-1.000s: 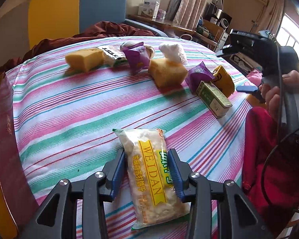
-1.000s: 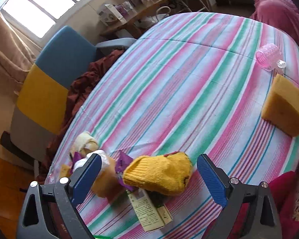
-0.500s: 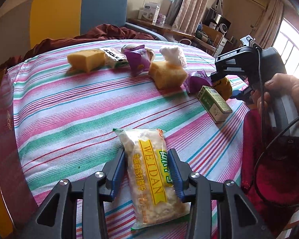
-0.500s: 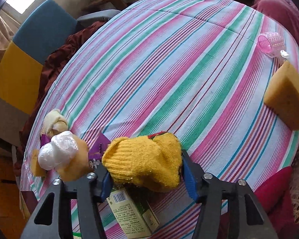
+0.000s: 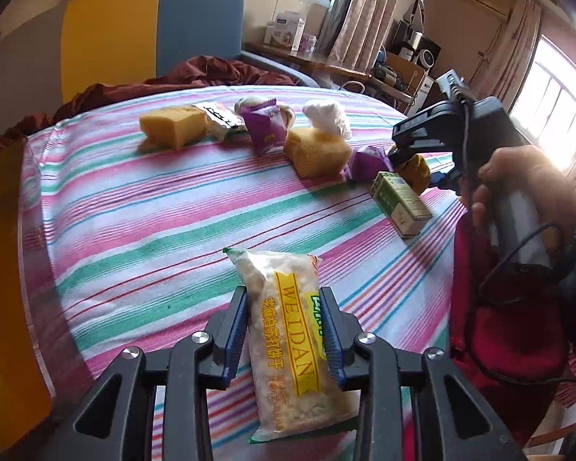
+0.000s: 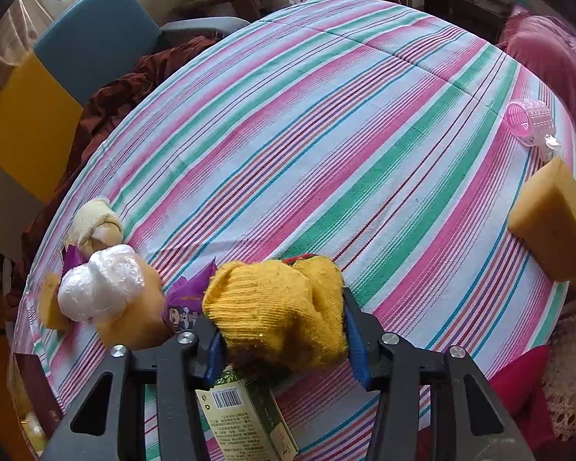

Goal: Organize objects
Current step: 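Carry the WEIDAN bag into the gold tray and open left tool while right tool holds the glove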

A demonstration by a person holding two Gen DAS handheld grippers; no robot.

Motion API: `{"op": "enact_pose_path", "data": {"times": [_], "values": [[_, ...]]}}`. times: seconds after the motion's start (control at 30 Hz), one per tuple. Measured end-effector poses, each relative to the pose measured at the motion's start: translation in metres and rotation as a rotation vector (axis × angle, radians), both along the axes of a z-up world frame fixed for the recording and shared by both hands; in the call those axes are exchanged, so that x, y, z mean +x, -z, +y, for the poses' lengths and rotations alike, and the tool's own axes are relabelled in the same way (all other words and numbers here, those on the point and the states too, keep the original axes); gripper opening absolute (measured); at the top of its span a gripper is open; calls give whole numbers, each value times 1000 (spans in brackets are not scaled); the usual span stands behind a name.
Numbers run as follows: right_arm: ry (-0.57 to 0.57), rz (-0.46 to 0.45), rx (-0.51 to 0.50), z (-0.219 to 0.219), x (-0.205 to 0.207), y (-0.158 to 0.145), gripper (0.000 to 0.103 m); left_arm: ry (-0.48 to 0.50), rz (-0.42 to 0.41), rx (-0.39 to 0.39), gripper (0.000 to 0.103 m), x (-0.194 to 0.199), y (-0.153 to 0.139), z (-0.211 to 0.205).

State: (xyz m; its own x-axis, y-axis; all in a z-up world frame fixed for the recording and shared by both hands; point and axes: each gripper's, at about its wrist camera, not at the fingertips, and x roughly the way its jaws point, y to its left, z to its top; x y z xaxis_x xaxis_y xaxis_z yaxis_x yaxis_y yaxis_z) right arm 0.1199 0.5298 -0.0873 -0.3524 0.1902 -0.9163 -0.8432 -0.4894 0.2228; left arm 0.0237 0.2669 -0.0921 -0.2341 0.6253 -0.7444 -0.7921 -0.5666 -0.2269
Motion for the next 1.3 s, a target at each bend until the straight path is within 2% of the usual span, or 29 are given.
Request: {"op": "enact_pose_path", "data": {"times": [0.23, 0.33, 0.5, 0.6, 0.7, 0.8, 0.97, 1.03, 1.23, 1.3], "values": [[-15, -8, 18, -3, 2, -2, 51, -28, -22, 67, 35, 3, -22, -32], [-14, -4, 24, -3, 0, -4, 51, -63, 12, 111, 35, 2, -46, -54], [-10, 16, 30, -3, 2, -8, 50, -217, 65, 116, 35, -18, -76, -126], [-19, 28, 34, -3, 0, -10, 50, -339, 112, 50, 35, -36, -78, -178], [-33, 32, 46, -3, -6, -13, 50, -435, 118, -19, 35, -58, -70, -225], [-34, 39, 49, -7, -9, -12, 50, -485, 121, -106, 35, -77, -55, -252], [-34, 47, 65, -9, -5, -15, 50, -469, 142, -204, 35, -96, -28, -260], [-33, 56, 74, -10, -5, -18, 50, -475, 181, -233, 35, -101, -26, -261], [-48, 80, 106, -13, -6, -24, 50, -455, 230, -301, 39, -117, -22, -256], [-44, 93, 108, -12, -7, -26, 50, -452, 240, -330, 51, -119, -20, -257]]}}
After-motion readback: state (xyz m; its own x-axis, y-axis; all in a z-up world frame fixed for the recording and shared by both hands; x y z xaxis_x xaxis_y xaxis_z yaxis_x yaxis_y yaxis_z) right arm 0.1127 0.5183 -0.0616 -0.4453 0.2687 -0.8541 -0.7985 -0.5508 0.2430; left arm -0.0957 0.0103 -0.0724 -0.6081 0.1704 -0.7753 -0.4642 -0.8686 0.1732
